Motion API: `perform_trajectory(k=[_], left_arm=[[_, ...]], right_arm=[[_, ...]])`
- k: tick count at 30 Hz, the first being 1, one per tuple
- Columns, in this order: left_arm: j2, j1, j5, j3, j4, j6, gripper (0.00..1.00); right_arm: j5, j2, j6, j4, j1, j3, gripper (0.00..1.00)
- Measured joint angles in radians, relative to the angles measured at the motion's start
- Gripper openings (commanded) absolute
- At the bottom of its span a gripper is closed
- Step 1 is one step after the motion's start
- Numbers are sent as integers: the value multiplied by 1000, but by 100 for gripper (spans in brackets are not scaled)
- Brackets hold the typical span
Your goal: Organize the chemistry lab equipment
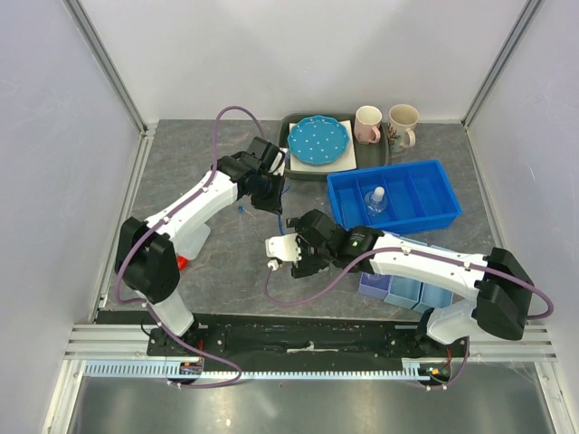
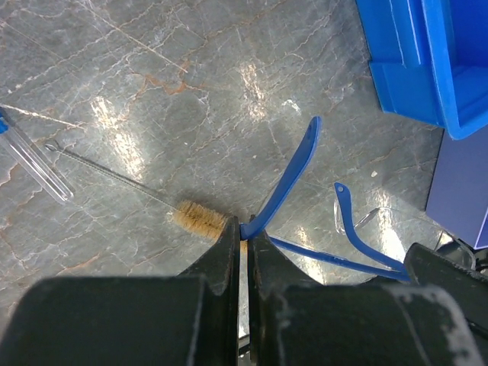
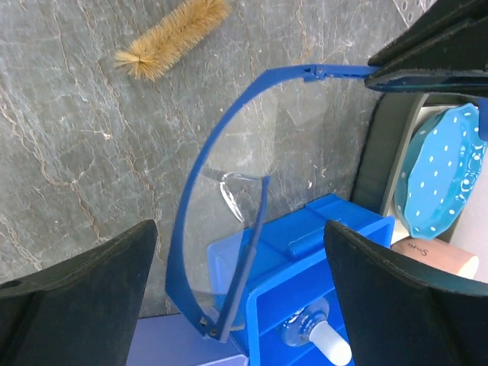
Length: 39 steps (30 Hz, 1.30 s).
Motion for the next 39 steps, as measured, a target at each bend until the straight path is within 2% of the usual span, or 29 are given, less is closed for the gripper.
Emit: perform_trajectory(k=[7,14,17,21,31,34,35,39], left_arm=[[0,7,38,-7,-19,0,2],[0,8,79,-14,-22,2,2],[0,10,103,-22,-22,7,2],[0,11,135,-34,-22,23,2],[-20,-4,241,-84,-19,107,3],[-23,-6,299,-93,-18,146,11],[-23,-6,321,-96,-18,158,18],[-23,-6,418,-112,-20,203,36]], right_arm=[[56,6,-36,-6,1,-22,96],[109,19,-63,-14,1,-29,78],[108,19,-70,-21,1,-29,68],[97,19,-74,-48,3,-28,60],[-4,14,-60,-158,6,29,58],[-37,5,-52,-193,7,38,59],[-51,1,-50,-203,7,39,59],[-88,-9,-38,-226,7,39,59]])
